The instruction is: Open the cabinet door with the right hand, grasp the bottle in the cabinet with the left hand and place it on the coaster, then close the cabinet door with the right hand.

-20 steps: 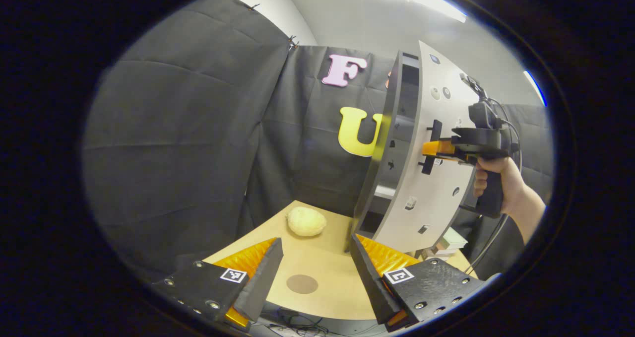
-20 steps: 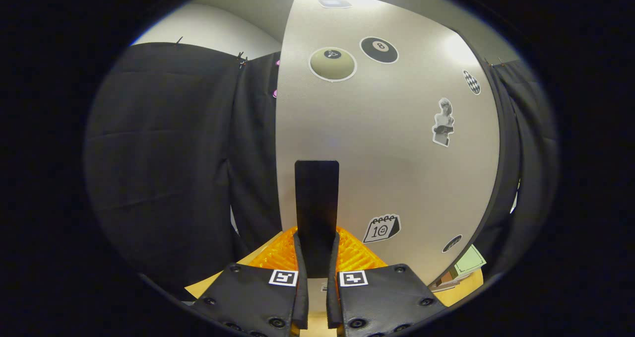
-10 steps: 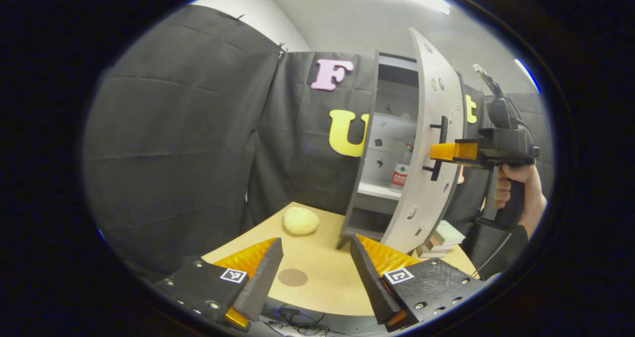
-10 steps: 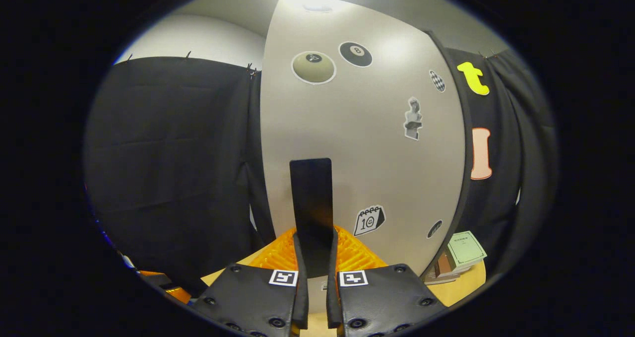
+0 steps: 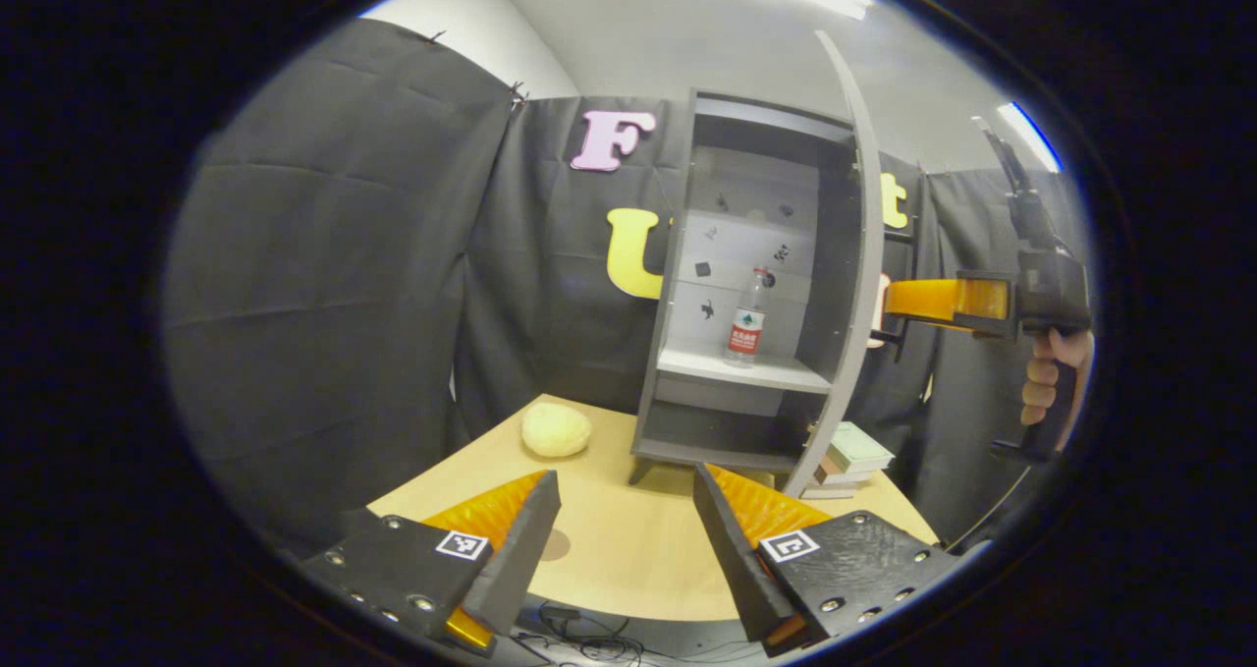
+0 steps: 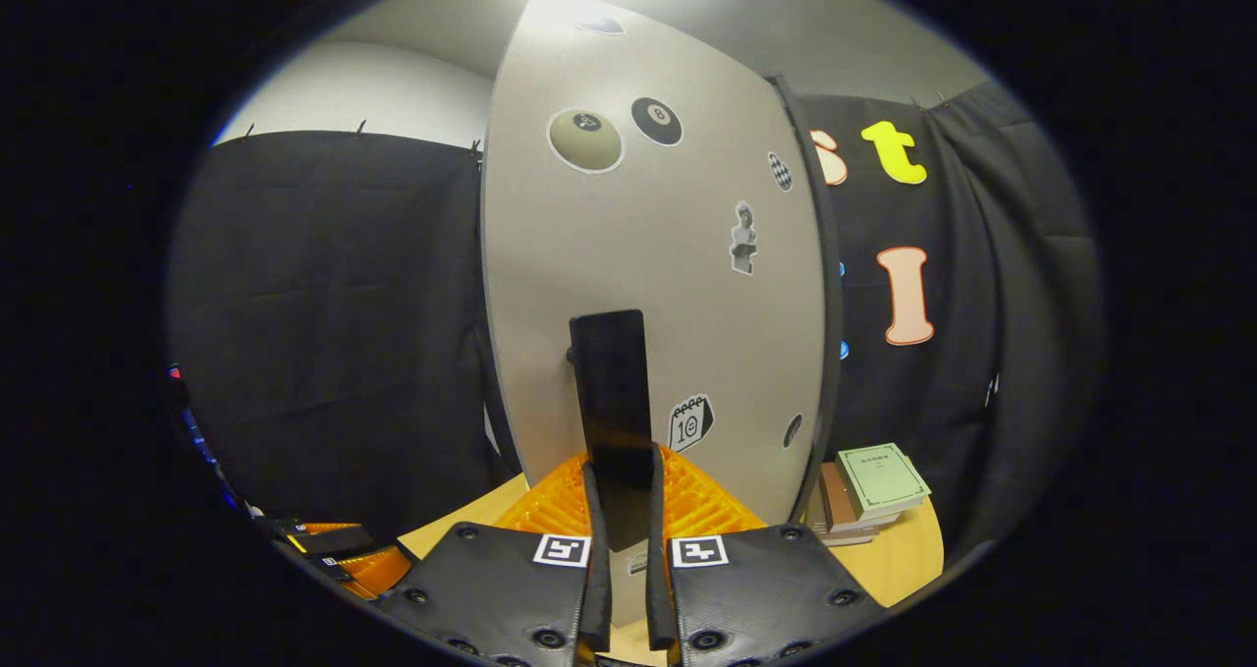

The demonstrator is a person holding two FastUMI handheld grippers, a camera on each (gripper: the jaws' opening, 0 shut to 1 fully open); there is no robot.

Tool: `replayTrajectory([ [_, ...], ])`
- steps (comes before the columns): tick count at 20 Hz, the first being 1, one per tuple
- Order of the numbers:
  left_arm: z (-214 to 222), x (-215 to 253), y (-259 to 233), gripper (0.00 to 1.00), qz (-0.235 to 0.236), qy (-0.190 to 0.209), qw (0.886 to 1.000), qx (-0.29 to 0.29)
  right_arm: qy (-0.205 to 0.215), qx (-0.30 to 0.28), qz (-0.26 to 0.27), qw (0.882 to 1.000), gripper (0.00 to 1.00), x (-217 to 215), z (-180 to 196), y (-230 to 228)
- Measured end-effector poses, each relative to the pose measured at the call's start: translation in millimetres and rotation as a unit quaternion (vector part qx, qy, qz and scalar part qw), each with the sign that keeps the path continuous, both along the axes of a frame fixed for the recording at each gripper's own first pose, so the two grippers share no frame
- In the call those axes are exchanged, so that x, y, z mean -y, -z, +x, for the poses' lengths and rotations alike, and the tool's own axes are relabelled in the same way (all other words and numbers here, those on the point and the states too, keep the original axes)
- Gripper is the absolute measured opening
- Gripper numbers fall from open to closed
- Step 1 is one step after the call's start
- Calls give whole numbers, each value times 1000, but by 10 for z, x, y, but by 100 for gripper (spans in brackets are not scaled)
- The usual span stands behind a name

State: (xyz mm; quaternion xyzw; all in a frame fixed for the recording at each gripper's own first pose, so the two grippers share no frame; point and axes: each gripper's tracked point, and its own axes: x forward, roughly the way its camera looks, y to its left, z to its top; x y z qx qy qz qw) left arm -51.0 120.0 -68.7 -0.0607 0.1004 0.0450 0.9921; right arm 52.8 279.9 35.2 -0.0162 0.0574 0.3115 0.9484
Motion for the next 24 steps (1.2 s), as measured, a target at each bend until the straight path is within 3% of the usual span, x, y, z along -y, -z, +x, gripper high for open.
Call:
replayTrajectory([
  [9,336,668,84,82,-18,71,997,-10,90,-3,-13,996,15,514,-30,-16],
  [11,430,732,49,85,-12,84,996,-5,112,-5,-4,994,17,629,-20,-14],
  [12,479,782,35,82,-11,91,996,-3,119,-4,-4,993,10,639,-28,-17],
  [18,737,943,27,82,-11,133,991,-7,158,-23,14,987,10,798,36,-21],
  [24,1303,1006,9,85,-25,194,980,-20,216,-36,16,976,7,901,12,29],
])
